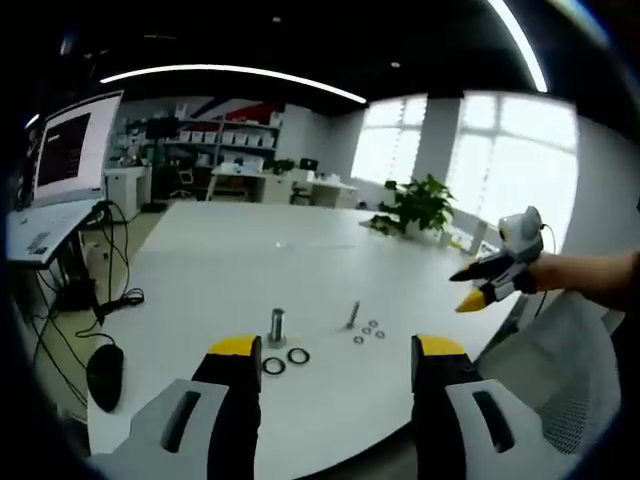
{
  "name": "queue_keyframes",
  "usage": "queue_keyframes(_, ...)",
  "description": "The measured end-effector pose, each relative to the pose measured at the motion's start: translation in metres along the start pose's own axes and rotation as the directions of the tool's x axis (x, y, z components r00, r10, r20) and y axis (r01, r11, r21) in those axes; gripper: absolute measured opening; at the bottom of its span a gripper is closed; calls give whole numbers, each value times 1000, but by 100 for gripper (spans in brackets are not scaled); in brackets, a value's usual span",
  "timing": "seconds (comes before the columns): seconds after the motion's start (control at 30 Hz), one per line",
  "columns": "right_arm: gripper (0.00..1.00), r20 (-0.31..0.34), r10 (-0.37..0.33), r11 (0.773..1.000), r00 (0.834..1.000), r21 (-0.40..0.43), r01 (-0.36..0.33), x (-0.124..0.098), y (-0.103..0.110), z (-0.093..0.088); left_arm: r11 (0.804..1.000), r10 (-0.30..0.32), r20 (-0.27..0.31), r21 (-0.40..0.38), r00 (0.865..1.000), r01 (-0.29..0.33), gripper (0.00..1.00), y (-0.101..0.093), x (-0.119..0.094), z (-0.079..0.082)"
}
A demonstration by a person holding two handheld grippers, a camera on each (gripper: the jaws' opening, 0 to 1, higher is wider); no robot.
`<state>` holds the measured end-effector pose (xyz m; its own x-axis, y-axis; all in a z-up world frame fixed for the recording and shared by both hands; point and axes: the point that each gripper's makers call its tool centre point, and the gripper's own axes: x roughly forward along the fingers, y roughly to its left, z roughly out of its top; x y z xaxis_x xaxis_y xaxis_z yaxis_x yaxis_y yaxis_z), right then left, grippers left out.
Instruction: Place the washer onto the threaded stud by aligning its center hole with the stud, sliding it down to the base, and recovering from edge contact or off-axis alignment until the washer reaches the visible bottom stop.
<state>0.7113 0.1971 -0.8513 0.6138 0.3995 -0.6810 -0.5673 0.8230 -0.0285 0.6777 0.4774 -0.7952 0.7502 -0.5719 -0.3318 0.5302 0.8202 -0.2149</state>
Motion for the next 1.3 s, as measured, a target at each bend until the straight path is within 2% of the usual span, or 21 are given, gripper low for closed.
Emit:
queue_keyframes(0.2, 66, 20, 25, 1000, 999, 18, -25, 0, 6, 4, 1000, 9, -26, -6, 1000, -9, 54, 2, 0, -5)
queue_keyframes(0.33, 66, 3, 30, 1000, 1000, -5, -30, 1, 9, 0, 999, 31, -30, 19, 999, -31, 59, 4, 0, -6)
queue_keyframes(0.5, 66, -11, 24, 999, 1000, -24, -24, 1, 6, -5, 1000, 19, -45, 21, 999, -18, 57, -2, 2, -8)
queue_keyframes(0.7, 65, -42, 5, 1000, 999, -12, -5, -1, 7, -20, 999, -13, -71, 42, 997, 16, 55, -7, 1, -14)
queue_keyframes(0.77, 65, -50, -2, 999, 999, -50, 0, -1, 10, -19, 999, -15, -71, 32, 997, 17, 54, -6, 0, -15)
queue_keyframes(0.83, 65, -66, -16, 992, 998, -123, 8, 0, 9, -18, 999, -19, -65, 29, 998, 21, 54, -7, 1, -13)
queue_keyframes(0.93, 65, -74, -6, 992, 997, -124, -3, 1, 13, -20, 999, -9, -77, 36, 997, 12, 52, -6, 0, -16)
queue_keyframes(1.13, 65, -33, 67, 990, 997, -118, -71, 1, 29, -13, 999, 44, -25, -2, 999, -44, 51, 5, -8, -11)
queue_keyframes(1.23, 65, -11, 101, 987, 995, -120, -102, 0, 39, -5, 998, 70, 18, 0, 997, -70, 50, 10, -10, -3)
queue_keyframes(1.3, 65, -5, 123, 985, 992, -125, -123, 1, 44, -4, 996, 88, 16, -2, 996, -88, 49, 13, -11, -3)
